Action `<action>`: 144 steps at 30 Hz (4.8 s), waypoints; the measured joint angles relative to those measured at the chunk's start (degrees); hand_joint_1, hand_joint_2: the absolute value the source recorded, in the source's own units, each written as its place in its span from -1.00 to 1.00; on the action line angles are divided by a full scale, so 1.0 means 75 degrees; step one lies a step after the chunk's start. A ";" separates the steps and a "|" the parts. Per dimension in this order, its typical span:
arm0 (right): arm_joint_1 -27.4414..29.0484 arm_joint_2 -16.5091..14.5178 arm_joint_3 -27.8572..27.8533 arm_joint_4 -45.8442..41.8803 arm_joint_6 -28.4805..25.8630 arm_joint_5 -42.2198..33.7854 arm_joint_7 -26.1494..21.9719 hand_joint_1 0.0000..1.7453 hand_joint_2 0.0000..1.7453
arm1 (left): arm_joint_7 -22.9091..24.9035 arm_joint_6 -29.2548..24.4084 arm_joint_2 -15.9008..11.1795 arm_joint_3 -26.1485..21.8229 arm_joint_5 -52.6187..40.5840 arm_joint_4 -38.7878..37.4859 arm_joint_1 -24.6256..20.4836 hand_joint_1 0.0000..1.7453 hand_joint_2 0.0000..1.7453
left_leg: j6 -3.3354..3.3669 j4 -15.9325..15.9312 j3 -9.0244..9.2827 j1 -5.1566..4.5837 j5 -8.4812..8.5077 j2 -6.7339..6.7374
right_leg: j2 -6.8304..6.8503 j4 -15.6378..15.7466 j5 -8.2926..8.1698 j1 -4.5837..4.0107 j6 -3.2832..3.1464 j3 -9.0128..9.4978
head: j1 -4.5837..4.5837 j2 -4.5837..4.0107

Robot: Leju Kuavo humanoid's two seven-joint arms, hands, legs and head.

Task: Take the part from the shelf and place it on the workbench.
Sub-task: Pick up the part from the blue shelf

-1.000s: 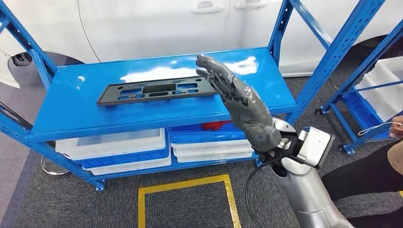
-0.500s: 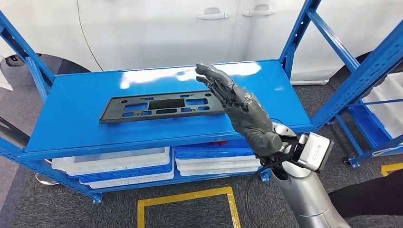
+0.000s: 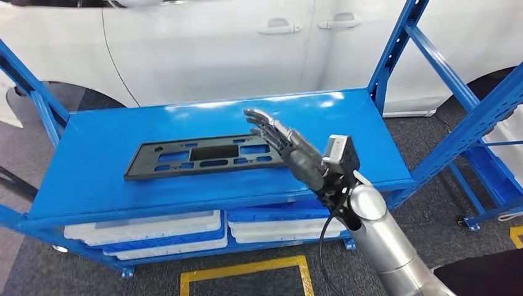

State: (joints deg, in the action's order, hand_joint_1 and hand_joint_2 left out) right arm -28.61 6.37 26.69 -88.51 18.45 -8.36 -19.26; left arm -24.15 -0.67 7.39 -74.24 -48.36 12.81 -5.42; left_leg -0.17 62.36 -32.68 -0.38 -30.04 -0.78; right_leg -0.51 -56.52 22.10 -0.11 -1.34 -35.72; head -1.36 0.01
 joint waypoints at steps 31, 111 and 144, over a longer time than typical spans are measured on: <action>-0.0850 -0.2061 0.4834 0.3199 -0.6414 0.8147 0.0357 -1.00 1.00 | 0.0288 -0.0449 0.0134 0.0036 -0.0336 0.0000 -0.0003 -1.00 -1.00 | -0.0144 0.0128 -0.0418 0.0114 0.0163 0.0080 | 0.0046 -0.0011 0.0325 0.0031 -0.0008 0.0317 | -0.0008 0.0000; -0.2487 -0.3580 0.5407 0.8763 -0.6632 0.8494 0.3023 -1.00 1.00 | 0.0478 -0.0272 -0.0123 0.0613 -0.0984 -0.0023 -0.0212 -1.00 -1.00 | 0.0118 -0.0615 -0.0086 0.0207 0.0641 0.0074 | 0.0052 -0.1839 0.1240 0.0048 0.0390 -0.0537 | 0.0184 0.0000; -0.2725 -0.3608 0.5203 0.8922 -0.7172 0.7953 0.3107 -1.00 1.00 | 0.0458 -0.0313 -0.0138 0.0697 -0.1033 -0.0029 -0.0168 -1.00 -1.00 | 0.0134 -0.0557 -0.0203 0.0196 0.0670 0.0068 | 0.0036 -0.2458 0.1336 0.0049 0.0371 -0.0951 | 0.0185 0.0000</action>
State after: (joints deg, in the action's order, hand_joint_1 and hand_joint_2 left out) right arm -49.05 -20.69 65.72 -21.60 -35.35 51.28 4.04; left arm -20.72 -3.02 6.35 -69.01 -56.11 12.59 -6.68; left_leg 0.84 58.19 -34.20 1.08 -25.02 -0.27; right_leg -0.24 -74.96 32.13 0.25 1.43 -42.85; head 0.03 0.01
